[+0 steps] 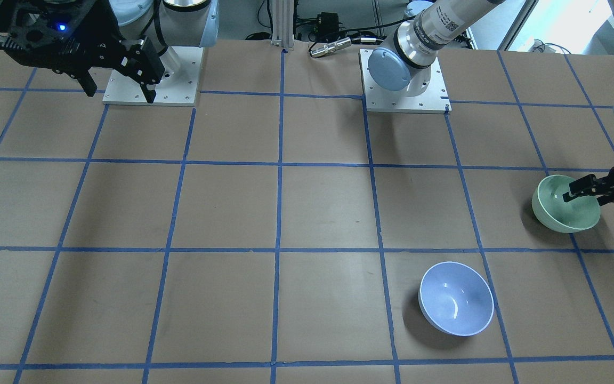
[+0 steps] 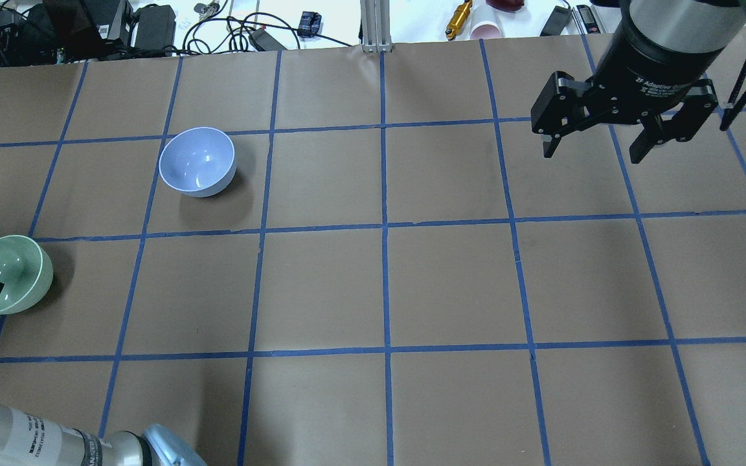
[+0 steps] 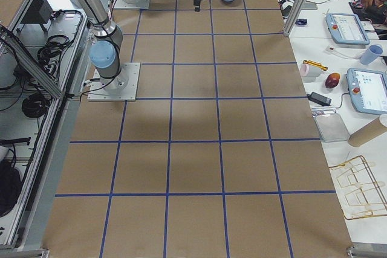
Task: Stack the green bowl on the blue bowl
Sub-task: 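Close the left gripper on the rim of the light green bowl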
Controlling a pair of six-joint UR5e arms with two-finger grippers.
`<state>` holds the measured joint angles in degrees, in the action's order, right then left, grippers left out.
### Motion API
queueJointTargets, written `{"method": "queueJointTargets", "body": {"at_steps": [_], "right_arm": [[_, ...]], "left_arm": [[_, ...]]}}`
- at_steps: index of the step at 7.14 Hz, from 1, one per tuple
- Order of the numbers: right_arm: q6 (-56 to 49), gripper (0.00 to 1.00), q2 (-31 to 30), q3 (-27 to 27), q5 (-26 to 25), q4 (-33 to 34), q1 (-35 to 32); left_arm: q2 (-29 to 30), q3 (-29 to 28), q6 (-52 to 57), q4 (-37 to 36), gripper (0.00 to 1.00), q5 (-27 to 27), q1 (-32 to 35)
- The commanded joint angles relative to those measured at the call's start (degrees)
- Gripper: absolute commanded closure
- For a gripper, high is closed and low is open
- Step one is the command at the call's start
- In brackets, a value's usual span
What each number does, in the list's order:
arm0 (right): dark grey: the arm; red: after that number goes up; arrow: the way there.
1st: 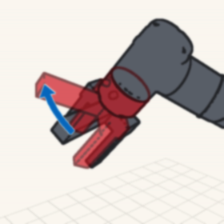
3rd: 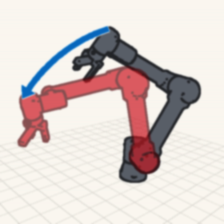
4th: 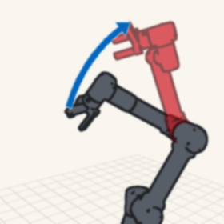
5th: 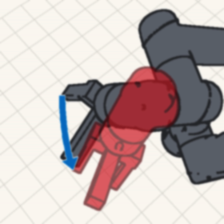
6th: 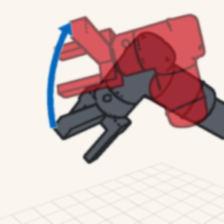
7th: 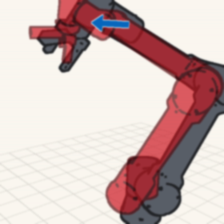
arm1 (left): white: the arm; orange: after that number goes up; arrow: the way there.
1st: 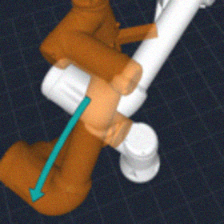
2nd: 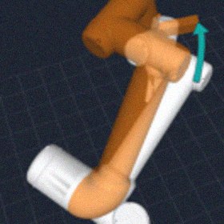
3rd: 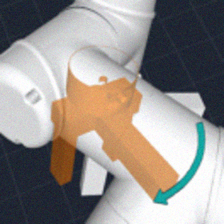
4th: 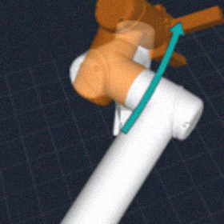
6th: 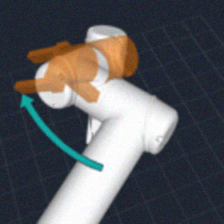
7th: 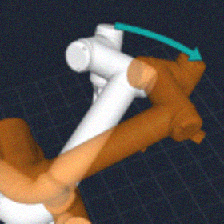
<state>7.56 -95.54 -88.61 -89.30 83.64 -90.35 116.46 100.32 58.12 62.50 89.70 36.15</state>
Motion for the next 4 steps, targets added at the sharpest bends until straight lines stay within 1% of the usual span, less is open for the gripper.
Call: {"method": "queueJointTargets", "body": {"at_steps": [1, 3, 4], "right_arm": [[0.00, 0.00, 0.00, 0.01, 0.00, 0.04, 0.00], [0.00, 0.00, 0.00, 0.01, 0.00, -0.05, 0.00], [0.00, 0.00, 0.00, 0.01, 0.00, 0.04, 0.00]], "left_arm": [[0.26, 0.14, -0.12, 0.16, 0.08, -0.14, -0.02], [0.34, 0.32, -0.20, 0.25, 0.08, -0.49, -0.02], [0.43, 0.23, -0.20, 0.17, 0.04, -0.32, -0.02]]}}
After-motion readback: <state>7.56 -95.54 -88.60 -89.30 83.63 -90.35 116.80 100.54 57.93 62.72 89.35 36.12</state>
